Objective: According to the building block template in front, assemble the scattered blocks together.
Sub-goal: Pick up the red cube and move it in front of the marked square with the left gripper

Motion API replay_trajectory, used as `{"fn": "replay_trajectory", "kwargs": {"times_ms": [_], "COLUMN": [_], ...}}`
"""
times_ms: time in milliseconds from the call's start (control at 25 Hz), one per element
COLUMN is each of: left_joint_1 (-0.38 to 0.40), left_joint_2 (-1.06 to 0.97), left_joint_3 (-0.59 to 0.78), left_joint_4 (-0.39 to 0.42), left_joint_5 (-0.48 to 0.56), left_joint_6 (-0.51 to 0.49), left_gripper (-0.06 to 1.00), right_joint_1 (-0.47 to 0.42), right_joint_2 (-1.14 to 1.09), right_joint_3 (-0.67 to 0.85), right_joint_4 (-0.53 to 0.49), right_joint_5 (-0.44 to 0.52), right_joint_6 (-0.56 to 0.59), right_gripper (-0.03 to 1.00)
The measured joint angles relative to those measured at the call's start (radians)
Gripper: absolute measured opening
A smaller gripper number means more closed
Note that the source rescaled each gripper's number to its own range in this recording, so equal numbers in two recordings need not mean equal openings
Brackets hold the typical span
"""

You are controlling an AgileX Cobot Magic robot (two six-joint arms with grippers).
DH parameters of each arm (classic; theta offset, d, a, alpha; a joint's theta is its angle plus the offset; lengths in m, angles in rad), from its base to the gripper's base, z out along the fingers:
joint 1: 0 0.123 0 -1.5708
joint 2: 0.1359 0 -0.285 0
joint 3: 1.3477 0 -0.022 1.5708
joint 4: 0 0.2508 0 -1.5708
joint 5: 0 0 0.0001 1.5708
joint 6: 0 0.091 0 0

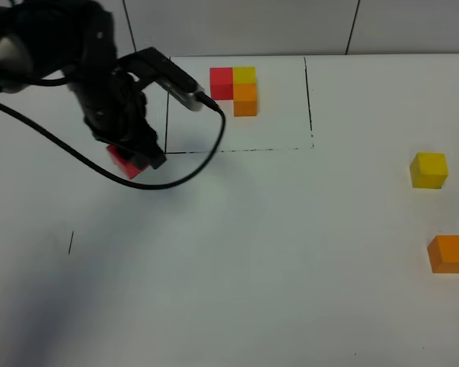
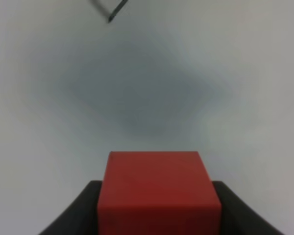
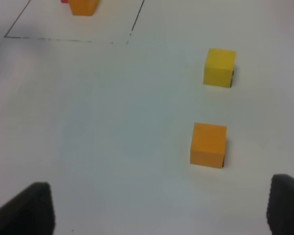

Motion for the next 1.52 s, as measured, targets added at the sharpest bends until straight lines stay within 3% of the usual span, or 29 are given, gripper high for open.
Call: {"fn": "replay_trajectory", "kwargs": {"times_ms": [320, 560, 1080, 1520], "left_joint_1": [-0.169, -0.215, -0.221, -0.221], "left_joint_2": [0.309, 0.481, 0.532, 0.564], "left_joint_3": [-0.438, -0.692, -0.724, -0.729], "left_joint_4": [0.001, -0.003, 0.023, -0.005], "left_joint_5": [0.180, 0.191, 0.191, 0.191], "left_joint_6": [0.231, 0.304, 0.418, 0.433], "left_gripper": [0.00, 0.00, 0.00, 0.00], "right_joint_1": [0.000, 0.000, 0.000, 0.000], "right_joint_2": [0.000, 0.000, 0.000, 0.000], "right_joint_3": [0.000, 0.000, 0.000, 0.000], "right_joint_4": [0.000, 0.000, 0.000, 0.000], "right_joint_5": [0.000, 0.000, 0.000, 0.000], "right_joint_6": [0.000, 0.001, 0.004, 0.004], "right_gripper": [0.75, 0.75, 0.75, 0.75]}}
